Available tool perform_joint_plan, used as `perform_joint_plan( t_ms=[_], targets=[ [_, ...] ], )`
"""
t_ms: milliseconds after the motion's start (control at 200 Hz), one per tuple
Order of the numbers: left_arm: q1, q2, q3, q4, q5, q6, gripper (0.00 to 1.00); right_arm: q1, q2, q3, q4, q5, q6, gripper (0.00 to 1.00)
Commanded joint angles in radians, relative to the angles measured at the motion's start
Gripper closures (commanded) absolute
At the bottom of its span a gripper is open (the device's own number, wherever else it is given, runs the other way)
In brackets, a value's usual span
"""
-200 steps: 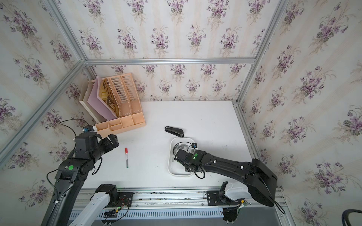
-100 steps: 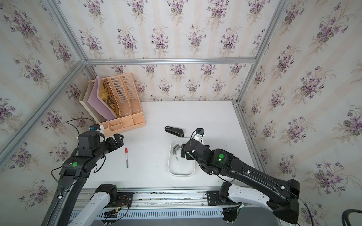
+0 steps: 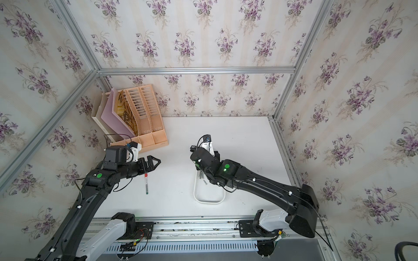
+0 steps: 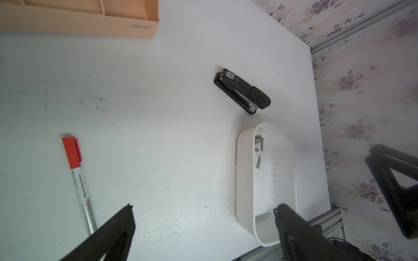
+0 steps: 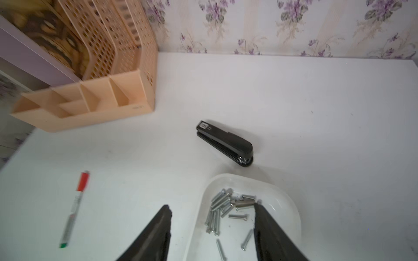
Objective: Take out the screws from the storage box
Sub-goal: Pick up the screw from the storage box.
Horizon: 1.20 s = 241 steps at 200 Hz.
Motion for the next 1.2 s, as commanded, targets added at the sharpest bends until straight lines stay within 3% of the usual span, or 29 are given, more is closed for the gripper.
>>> perform_joint_plan(
  t_ms=[0,210,360,435,584,789,889,989,1199],
  targets=[
    [-0.022,0.008,-0.051,0.066,0.056,0.062,0.01,-0.003,0.023,-0.069,0.023,-0.024,0.006,0.47],
    [-0.020,0.058,-0.046,0.050,-0.047,0.069,0.01,-0.082,0.094,-0.113,0.069,-0.157,0.013,0.50],
    [0.000,0.024,-0.105,0.109,-0.104,0.063,0.01,-0.249,0.164,-0.180,0.158,-0.455,0.007,0.55],
    [0.005,0.030,-0.105,0.111,-0.105,0.065,0.01,-0.297,0.217,-0.197,0.177,-0.518,0.023,0.60],
    [0.012,0.027,-0.118,0.123,-0.119,0.062,0.01,-0.301,0.296,-0.185,0.176,-0.544,0.031,0.65],
    [0.013,0.032,-0.118,0.121,-0.119,0.060,0.01,-0.298,0.296,-0.205,0.174,-0.526,0.046,0.67],
    [0.013,0.035,-0.117,0.117,-0.118,0.058,0.01,-0.259,0.263,-0.198,0.142,-0.443,0.059,0.68],
    [0.012,0.038,-0.114,0.110,-0.115,0.057,0.01,-0.208,0.217,-0.204,0.109,-0.337,0.091,0.62],
    [0.012,0.050,-0.107,0.098,-0.125,0.055,0.00,-0.201,0.209,-0.274,0.138,-0.361,0.122,0.60]
  ],
)
